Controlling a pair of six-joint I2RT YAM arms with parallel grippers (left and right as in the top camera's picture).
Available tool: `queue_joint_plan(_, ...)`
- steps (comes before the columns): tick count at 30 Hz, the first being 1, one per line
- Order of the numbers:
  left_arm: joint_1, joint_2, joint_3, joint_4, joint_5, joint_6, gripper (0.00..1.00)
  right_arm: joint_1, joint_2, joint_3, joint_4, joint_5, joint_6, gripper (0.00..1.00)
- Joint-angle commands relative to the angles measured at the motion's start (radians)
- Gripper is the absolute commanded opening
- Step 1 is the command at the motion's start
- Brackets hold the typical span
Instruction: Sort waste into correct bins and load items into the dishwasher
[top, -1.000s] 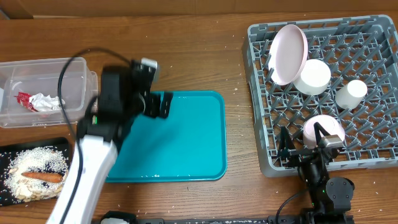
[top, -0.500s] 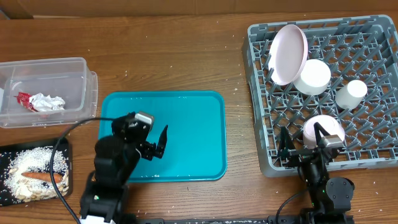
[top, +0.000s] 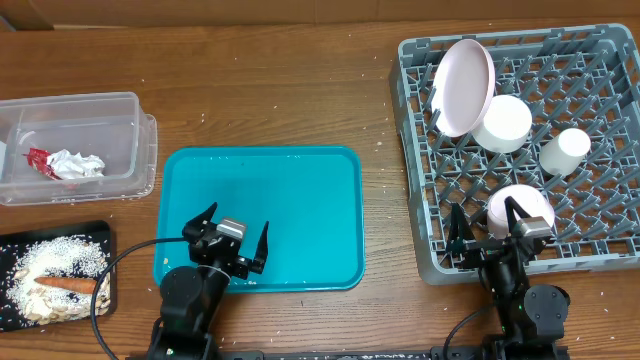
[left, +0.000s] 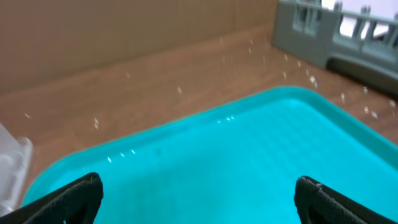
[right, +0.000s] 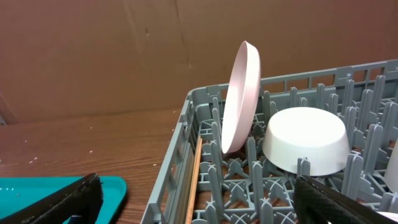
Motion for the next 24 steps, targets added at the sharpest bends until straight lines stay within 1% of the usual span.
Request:
queue_joint_plan(1, 0.031, -0.076, -0.004, -0.026, -0.014, 0.014, 1.00, -0.003, -0.010, -0.010, 0.005, 0.009, -0.004, 1.00)
queue_joint_plan(6, 0.096, -0.198, -0.004, -0.184, -0.018, 0.014, 1.00, -0.003, -0.010, -0.010, 0.005, 0.009, -0.004, 1.00)
queue_joint_plan(11, 0.161, -0.272, -0.004, -0.181, -0.018, 0.014, 1.00, -0.003, -0.010, -0.010, 0.005, 0.009, -0.003, 1.00)
queue_joint_plan(16, 0.185, -0.334, -0.004, -0.181, -0.018, 0.014, 1.00, -0.003, -0.010, -0.010, 0.005, 0.009, -0.004, 1.00)
queue_joint_plan(24, 0.191, -0.340, -0.004, -0.180, -0.018, 0.014, 1.00, -0.003, -0.010, -0.010, 0.005, 0.009, -0.003, 1.00)
